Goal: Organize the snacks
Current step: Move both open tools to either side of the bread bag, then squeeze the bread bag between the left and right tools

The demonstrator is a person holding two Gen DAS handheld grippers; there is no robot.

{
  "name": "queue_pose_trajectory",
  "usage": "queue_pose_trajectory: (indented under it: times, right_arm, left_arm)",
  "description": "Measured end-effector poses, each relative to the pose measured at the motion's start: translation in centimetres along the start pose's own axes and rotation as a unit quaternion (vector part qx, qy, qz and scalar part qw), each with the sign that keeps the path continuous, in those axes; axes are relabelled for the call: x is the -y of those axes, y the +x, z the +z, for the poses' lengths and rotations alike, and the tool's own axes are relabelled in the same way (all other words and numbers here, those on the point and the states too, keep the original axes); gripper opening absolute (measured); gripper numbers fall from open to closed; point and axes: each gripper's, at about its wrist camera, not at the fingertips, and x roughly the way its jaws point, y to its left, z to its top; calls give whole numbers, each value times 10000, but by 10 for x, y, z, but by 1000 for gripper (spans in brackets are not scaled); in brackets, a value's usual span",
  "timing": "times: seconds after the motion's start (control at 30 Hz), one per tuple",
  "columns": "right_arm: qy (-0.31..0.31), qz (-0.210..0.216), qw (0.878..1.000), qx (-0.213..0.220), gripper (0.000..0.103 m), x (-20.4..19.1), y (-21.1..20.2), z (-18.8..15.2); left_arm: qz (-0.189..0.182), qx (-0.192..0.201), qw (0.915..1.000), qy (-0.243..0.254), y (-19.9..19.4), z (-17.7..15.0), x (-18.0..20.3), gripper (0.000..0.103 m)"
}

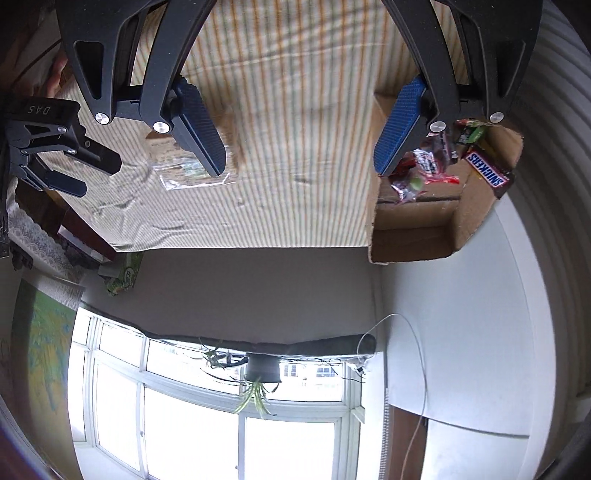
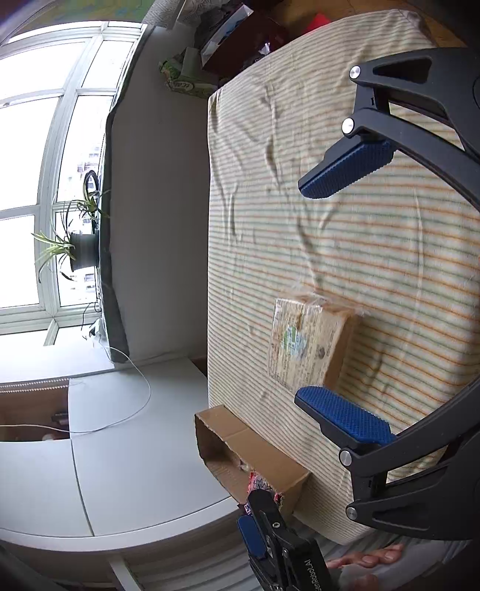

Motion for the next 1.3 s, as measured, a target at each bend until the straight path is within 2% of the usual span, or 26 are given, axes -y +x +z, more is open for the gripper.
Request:
queue_pose_trajectory:
  times: [0.23, 0.47, 0.67, 0.87, 1.07, 1.3]
  right_arm:
    - [28, -142, 9997, 211, 103, 12, -21, 8]
    - [23, -64, 10000, 11, 103, 10, -6, 3]
    - [57, -47, 9993, -361, 103, 11, 26, -9]
    - [277, 126, 9965, -784, 103, 18, 59, -28]
    - [670, 550, 9914, -977, 103, 24, 74, -34]
    - [537, 929, 9875, -1153, 103, 12, 100, -14]
  left_arm:
    - [-31, 171, 9993, 333, -18, 12, 34, 82]
    - [-72, 163, 9991, 386, -17, 10, 41, 83]
    - [-142, -68, 9993, 345, 7, 4, 40, 83]
    - [-302, -602, 9975, 191, 55, -21, 35, 83]
    - [-755, -1149, 9905, 64, 83, -52, 38, 82]
    - [-1330, -1181, 9830, 464, 99, -47, 54, 83]
